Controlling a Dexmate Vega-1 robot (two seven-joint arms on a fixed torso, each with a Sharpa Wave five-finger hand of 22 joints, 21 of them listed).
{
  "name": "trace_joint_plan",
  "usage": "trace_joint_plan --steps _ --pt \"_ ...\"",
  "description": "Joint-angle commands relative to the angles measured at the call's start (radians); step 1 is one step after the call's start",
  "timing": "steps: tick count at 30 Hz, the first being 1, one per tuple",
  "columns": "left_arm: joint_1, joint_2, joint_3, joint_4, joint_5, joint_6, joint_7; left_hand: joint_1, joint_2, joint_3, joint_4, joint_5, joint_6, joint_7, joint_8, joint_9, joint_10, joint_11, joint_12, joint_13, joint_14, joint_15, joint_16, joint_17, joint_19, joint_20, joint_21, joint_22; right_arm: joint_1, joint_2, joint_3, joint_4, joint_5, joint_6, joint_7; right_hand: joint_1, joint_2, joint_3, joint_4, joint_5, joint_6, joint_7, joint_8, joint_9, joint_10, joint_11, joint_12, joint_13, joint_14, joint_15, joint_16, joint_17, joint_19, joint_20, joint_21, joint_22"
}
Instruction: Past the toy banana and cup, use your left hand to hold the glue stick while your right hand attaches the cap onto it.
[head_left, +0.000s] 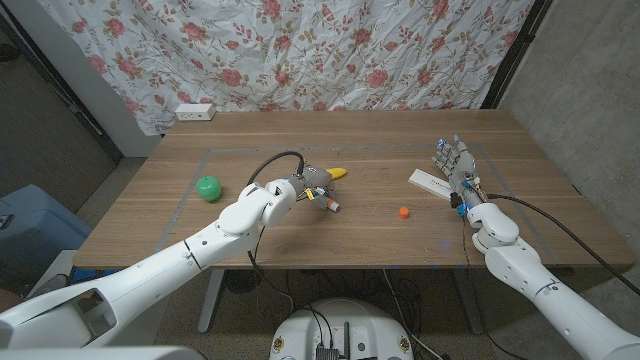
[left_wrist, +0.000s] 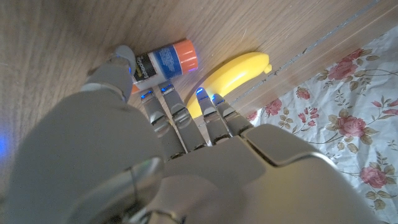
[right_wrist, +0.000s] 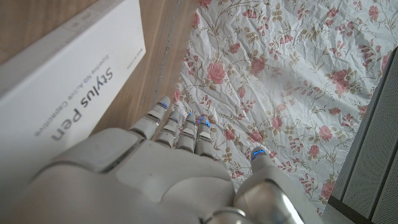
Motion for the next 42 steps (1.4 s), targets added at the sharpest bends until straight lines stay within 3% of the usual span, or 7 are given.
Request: trace_joint_plan --steps 1,15,42 --pt "-0.002 -0.002 0.009 0.011 0.010 0.010 0.038 0.011 0.017 -0.006 -0.002 0.002 0.044 0.014 0.005 0.003 0.032 -0.001 0.008 0.005 0.013 -0.143 -0.001 0.003 0.008 -0.029 -0.003 0.002 -0.001 0.005 0.001 0.002 -0.001 0.003 -0.005 -0.003 0.040 0.003 0.009 0.004 0.007 0.001 0.009 0.002 0.005 -0.002 0.007 0.002 0.004 0.000 0.003 -0.001 -0.001 0.002 0.005 0.003" --pt "-0.001 0.014 -0.003 -0.009 0.015 0.008 0.050 0.009 0.029 -0.020 0.003 0.000 0.094 0.036 0.006 0.005 0.104 0.001 0.016 0.006 0.031 -0.142 0.002 0.004 0.017 -0.032 -0.001 0.001 -0.005 0.003 0.002 -0.003 -0.002 0.005 -0.006 -0.002 0.040 0.007 0.012 0.006 0.009 0.001 0.009 0.003 0.007 -0.002 0.008 0.002 0.004 -0.001 0.003 -0.003 0.000 0.001 0.005 0.003" --pt "-0.003 0.030 -0.046 -0.041 0.015 -0.004 0.075 0.007 0.045 -0.029 0.005 -0.001 0.112 0.047 -0.007 0.004 0.166 0.000 0.020 0.007 0.049 -0.146 0.003 0.005 0.014 -0.039 -0.003 0.001 -0.019 -0.022 -0.005 -0.048 -0.019 -0.019 -0.012 0.001 0.040 0.016 0.014 0.008 0.009 -0.001 0.007 0.003 0.005 -0.001 0.008 0.002 0.003 0.000 0.002 -0.008 -0.001 0.000 0.005 0.003"
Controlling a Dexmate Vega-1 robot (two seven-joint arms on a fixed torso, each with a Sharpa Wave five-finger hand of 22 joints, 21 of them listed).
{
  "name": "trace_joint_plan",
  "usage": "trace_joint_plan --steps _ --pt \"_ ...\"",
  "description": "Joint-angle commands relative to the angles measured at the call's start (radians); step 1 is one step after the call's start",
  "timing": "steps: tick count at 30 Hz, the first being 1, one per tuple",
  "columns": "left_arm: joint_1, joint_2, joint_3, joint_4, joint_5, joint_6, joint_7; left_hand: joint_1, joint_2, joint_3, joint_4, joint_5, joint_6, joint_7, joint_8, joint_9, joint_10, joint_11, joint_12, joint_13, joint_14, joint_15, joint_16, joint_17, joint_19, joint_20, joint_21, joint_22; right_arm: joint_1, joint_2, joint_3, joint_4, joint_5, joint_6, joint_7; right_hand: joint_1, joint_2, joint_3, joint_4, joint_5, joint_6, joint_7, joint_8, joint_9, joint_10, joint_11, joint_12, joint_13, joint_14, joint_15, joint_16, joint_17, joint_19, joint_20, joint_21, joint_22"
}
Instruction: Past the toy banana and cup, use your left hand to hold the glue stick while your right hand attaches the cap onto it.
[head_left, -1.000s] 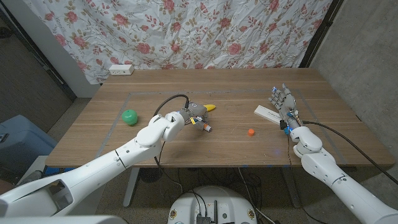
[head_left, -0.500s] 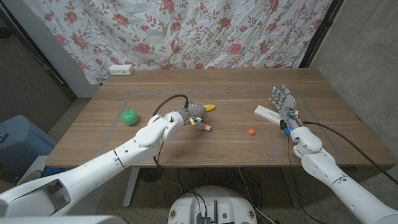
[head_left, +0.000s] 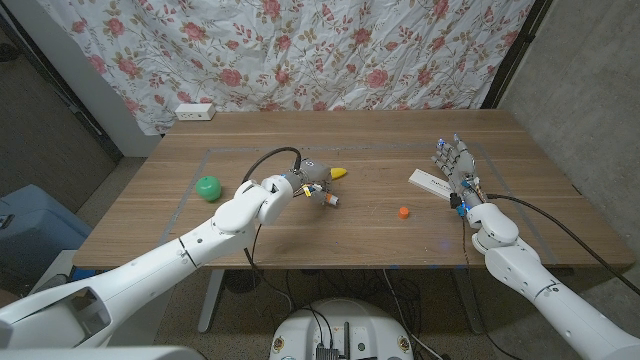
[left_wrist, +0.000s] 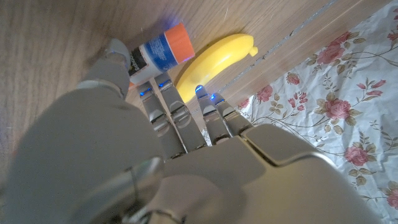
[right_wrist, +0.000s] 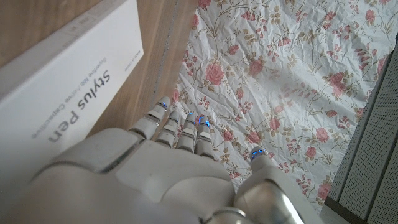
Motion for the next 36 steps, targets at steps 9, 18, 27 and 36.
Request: trace_joint_plan --steps 9,18,27,36 --pt "-0.003 0.005 -0.046 -0.022 -0.034 -0.001 0.014 0.005 0.031 -0.003 0.007 0.005 0.078 0.037 0.000 0.004 0.055 -0.029 0.010 -0.001 0.018 -0.145 0.003 0.002 0.000 -0.033 -0.004 0.002 -0.022 -0.041 -0.003 -0.057 -0.036 -0.029 -0.020 0.005 0.037 0.006 -0.001 0.005 0.010 -0.002 0.007 0.003 0.004 0.001 0.007 0.002 0.002 0.002 0.000 -0.001 -0.001 0.001 0.004 0.003" --pt "0.000 -0.004 -0.065 -0.025 -0.074 0.018 0.028 0.005 0.035 -0.005 0.007 0.005 0.089 0.043 -0.001 0.005 0.067 -0.030 0.009 0.000 0.020 -0.145 0.002 0.002 -0.003 -0.032 -0.004 0.002 -0.052 -0.072 0.004 -0.102 -0.088 -0.024 -0.053 0.004 0.026 0.004 -0.002 0.004 0.008 -0.009 0.006 0.002 0.008 -0.002 0.009 0.002 0.006 -0.005 0.002 -0.003 -0.004 -0.003 0.003 0.003" --pt "-0.014 -0.009 -0.077 -0.008 -0.129 0.008 0.054 0.004 0.037 -0.007 0.006 0.004 0.091 0.042 -0.003 0.005 0.072 -0.030 0.009 0.000 0.022 -0.145 0.002 0.002 -0.005 -0.032 -0.005 0.002 -0.086 -0.116 0.012 -0.151 -0.153 -0.034 -0.085 0.015 0.021 0.011 -0.012 0.005 0.007 -0.027 0.005 0.002 0.010 -0.006 0.009 0.002 0.012 -0.011 0.001 -0.010 -0.005 -0.007 0.003 0.002" --pt "-0.038 -0.016 -0.077 0.024 -0.179 -0.003 0.080 0.005 0.040 -0.009 0.005 0.004 0.094 0.047 -0.007 0.005 0.081 -0.030 0.007 0.000 0.022 -0.146 0.000 0.001 -0.028 -0.028 -0.011 0.002 -0.099 -0.152 0.011 -0.166 -0.219 -0.042 -0.100 0.026 0.017 0.018 -0.022 0.006 0.000 -0.052 0.003 0.001 0.020 -0.010 0.012 0.002 0.018 -0.017 0.001 -0.017 0.001 -0.013 0.006 0.002"
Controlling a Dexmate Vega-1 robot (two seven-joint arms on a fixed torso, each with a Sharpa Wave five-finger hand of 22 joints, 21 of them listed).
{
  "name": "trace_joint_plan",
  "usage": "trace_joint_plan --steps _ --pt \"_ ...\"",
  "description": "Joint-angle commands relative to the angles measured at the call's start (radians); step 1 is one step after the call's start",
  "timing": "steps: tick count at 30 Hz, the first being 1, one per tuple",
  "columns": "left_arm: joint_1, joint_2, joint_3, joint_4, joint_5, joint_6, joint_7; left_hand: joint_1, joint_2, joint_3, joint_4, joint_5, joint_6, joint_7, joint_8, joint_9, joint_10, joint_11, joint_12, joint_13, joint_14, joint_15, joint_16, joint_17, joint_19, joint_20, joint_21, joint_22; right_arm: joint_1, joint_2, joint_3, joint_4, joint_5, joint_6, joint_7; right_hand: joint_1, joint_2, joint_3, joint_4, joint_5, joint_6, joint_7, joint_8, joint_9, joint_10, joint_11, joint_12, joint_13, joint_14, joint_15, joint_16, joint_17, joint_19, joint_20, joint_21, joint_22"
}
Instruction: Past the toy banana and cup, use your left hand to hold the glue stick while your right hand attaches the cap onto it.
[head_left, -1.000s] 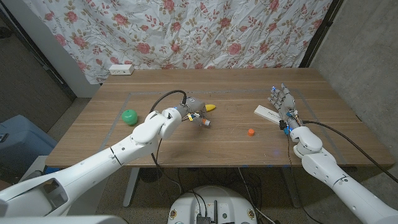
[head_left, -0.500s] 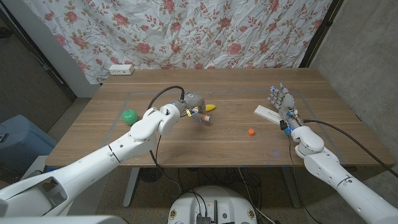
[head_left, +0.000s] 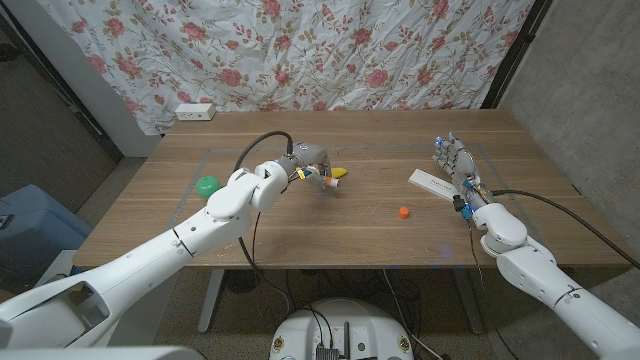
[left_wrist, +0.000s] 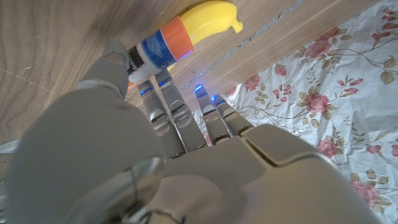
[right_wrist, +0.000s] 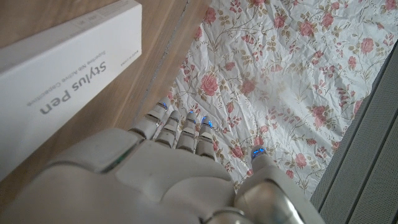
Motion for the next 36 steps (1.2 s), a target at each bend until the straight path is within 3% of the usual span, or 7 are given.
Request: trace_joint_plan --steps 1,7,13,15,21,28,36 --pt "-0.033 -0.014 -0.014 0.048 -0.067 -0.013 0.033 0.007 0.039 0.000 0.006 0.008 0.082 0.034 0.000 0.005 0.056 -0.045 0.003 0.002 0.011 -0.146 0.000 0.002 -0.005 -0.027 0.000 0.002 -0.029 -0.055 0.005 -0.045 -0.133 -0.029 -0.056 0.008 0.013 0.005 -0.010 0.006 0.006 -0.008 0.003 0.003 0.009 0.000 0.005 0.002 0.005 -0.004 0.001 0.000 0.007 -0.006 0.005 0.002" --pt "-0.055 -0.016 -0.001 0.068 -0.094 -0.036 0.036 0.007 0.040 -0.001 0.005 0.008 0.084 0.032 -0.001 0.005 0.056 -0.045 0.001 0.002 0.010 -0.146 -0.001 0.001 -0.004 -0.025 0.001 0.002 -0.045 -0.089 0.008 -0.082 -0.191 -0.065 -0.087 0.016 0.001 0.007 -0.023 0.005 0.027 -0.039 0.010 0.003 0.026 -0.005 0.010 0.002 0.016 -0.005 0.002 -0.006 0.015 -0.006 0.008 0.002" --pt "-0.069 -0.034 -0.001 0.089 -0.127 -0.030 0.053 0.006 0.039 -0.002 0.005 0.008 0.084 0.030 -0.002 0.005 0.056 -0.045 -0.001 0.002 0.009 -0.146 -0.002 0.001 -0.004 -0.026 0.002 0.002 -0.061 -0.116 0.011 -0.103 -0.223 -0.072 -0.086 0.029 -0.007 0.010 -0.038 0.004 0.033 -0.052 0.010 0.002 0.026 -0.006 0.008 0.002 0.019 -0.003 0.002 -0.010 0.020 -0.005 0.008 0.002" --pt "-0.070 -0.042 -0.004 0.094 -0.147 -0.022 0.057 0.006 0.039 -0.003 0.005 0.008 0.084 0.033 -0.003 0.005 0.056 -0.045 -0.002 0.002 0.009 -0.145 -0.003 0.001 -0.005 -0.026 0.002 0.002 -0.070 -0.129 0.016 -0.115 -0.232 -0.076 -0.087 0.042 -0.017 0.012 -0.053 0.004 0.034 -0.061 0.010 0.002 0.025 -0.007 0.007 0.002 0.020 -0.003 0.001 -0.013 0.022 -0.004 0.008 0.002" --pt "-0.080 -0.043 0.003 0.100 -0.172 -0.007 0.056 0.005 0.038 -0.005 0.004 0.008 0.080 0.032 -0.007 0.005 0.055 -0.045 -0.004 0.002 0.007 -0.145 -0.004 0.001 -0.007 -0.025 0.003 0.002 -0.097 -0.151 0.028 -0.150 -0.294 -0.084 -0.124 0.116 -0.050 0.029 -0.130 -0.002 0.009 -0.075 0.004 0.003 0.020 -0.025 0.002 0.002 -0.001 -0.006 -0.009 -0.022 0.008 -0.006 0.001 0.002" --pt "-0.091 -0.047 0.012 0.112 -0.200 -0.005 0.069 0.002 0.038 -0.007 0.005 0.007 0.080 0.025 -0.010 0.006 0.053 -0.045 -0.008 0.002 0.000 -0.146 -0.007 0.000 -0.010 -0.024 0.003 0.002 -0.103 -0.182 0.020 -0.184 -0.386 -0.108 -0.138 0.145 -0.066 0.033 -0.162 -0.009 -0.016 -0.076 -0.002 0.004 0.014 -0.034 0.000 0.004 -0.021 0.002 -0.014 -0.024 -0.011 0.003 -0.003 0.002" --pt "-0.097 -0.050 0.012 0.124 -0.240 -0.005 0.089 -0.002 0.038 -0.010 0.007 0.007 0.076 0.027 -0.015 0.006 0.051 -0.045 -0.011 0.002 -0.003 -0.145 -0.007 0.000 -0.012 -0.027 0.003 0.002 -0.116 -0.222 0.022 -0.234 -0.450 -0.165 -0.138 0.155 -0.078 0.030 -0.175 -0.017 -0.020 -0.076 0.004 0.007 0.009 -0.037 0.000 0.005 -0.042 0.012 -0.015 -0.022 -0.019 0.028 -0.001 0.003"
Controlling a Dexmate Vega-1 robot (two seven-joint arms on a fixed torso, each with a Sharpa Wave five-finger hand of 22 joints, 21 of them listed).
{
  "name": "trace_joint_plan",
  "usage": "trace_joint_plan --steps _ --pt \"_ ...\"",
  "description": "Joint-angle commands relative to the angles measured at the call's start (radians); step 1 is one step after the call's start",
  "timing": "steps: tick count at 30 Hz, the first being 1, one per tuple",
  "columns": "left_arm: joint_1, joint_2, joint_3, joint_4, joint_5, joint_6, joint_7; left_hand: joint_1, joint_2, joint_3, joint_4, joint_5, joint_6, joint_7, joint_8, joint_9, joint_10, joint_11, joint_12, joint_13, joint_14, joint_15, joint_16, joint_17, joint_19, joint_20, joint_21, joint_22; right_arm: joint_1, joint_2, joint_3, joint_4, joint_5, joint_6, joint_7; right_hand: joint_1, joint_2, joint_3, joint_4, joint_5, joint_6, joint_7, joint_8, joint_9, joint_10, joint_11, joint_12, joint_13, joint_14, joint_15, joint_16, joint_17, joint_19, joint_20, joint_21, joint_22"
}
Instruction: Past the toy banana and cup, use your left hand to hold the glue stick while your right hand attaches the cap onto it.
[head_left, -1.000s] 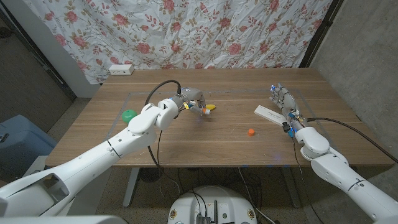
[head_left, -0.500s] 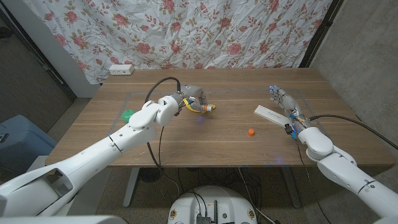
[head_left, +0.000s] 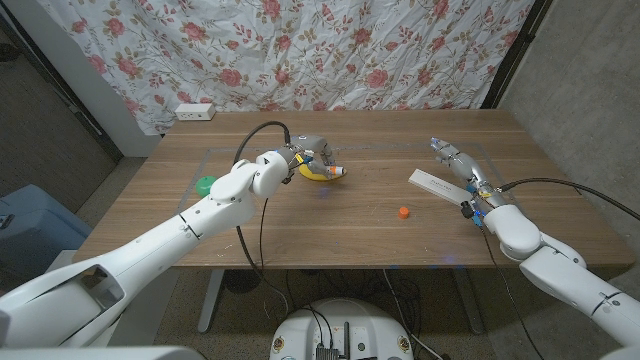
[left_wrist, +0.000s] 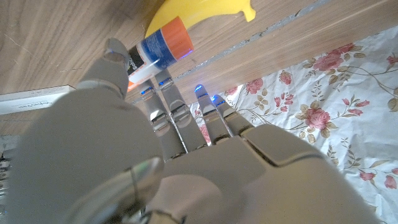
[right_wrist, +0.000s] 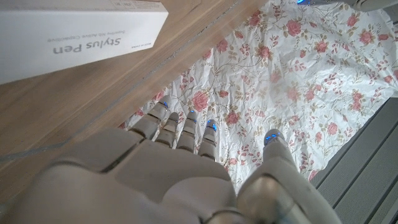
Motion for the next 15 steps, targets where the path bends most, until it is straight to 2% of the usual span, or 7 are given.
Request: trace_joint_plan --steps 1,4,9,15 --pt "-0.012 -0.008 0.003 0.019 -0.060 0.005 0.026 -0.001 0.037 -0.002 0.000 0.004 0.071 0.020 -0.003 0.006 0.046 -0.043 0.002 0.001 -0.003 -0.145 -0.004 0.002 -0.007 -0.032 0.003 0.002 -0.021 -0.050 0.002 -0.064 -0.123 -0.069 -0.021 0.015 -0.007 0.000 -0.010 -0.005 0.008 0.005 0.005 0.004 0.001 -0.003 0.001 0.003 -0.012 0.002 -0.003 0.003 0.000 0.011 0.000 0.003" --pt "-0.010 -0.010 -0.001 0.023 -0.081 0.001 0.044 -0.001 0.039 -0.003 0.000 0.004 0.067 0.020 -0.005 0.006 0.045 -0.043 0.001 0.001 -0.005 -0.145 -0.004 0.002 -0.008 -0.032 0.004 0.002 -0.030 -0.060 0.005 -0.081 -0.152 -0.084 -0.032 0.019 -0.011 0.000 -0.013 -0.006 0.006 0.013 0.005 0.005 0.005 -0.006 0.002 0.004 -0.013 0.001 -0.002 0.003 0.000 0.012 0.000 0.004" --pt "-0.011 -0.002 -0.003 0.030 -0.105 -0.029 0.068 -0.002 0.041 -0.003 0.000 0.005 0.074 0.021 -0.004 0.006 0.045 -0.043 0.000 0.002 -0.007 -0.145 -0.004 0.002 -0.009 -0.038 0.004 0.002 -0.054 -0.075 0.018 -0.129 -0.189 -0.142 -0.057 0.039 -0.017 0.004 -0.024 -0.010 0.010 0.007 0.012 0.006 0.027 -0.005 0.011 0.006 -0.011 -0.004 0.004 0.004 0.004 0.012 0.004 0.004" --pt "-0.003 -0.011 -0.016 0.043 -0.150 -0.040 0.101 -0.003 0.041 -0.005 0.000 0.005 0.075 0.023 -0.005 0.006 0.047 -0.043 -0.001 0.002 -0.009 -0.145 -0.004 0.002 -0.013 -0.043 0.003 0.002 -0.089 -0.118 0.034 -0.215 -0.241 -0.267 -0.059 0.057 -0.020 0.008 -0.031 -0.012 0.007 0.008 0.013 0.007 0.028 -0.006 0.010 0.007 -0.009 -0.003 0.006 0.004 0.007 0.009 0.005 0.004"
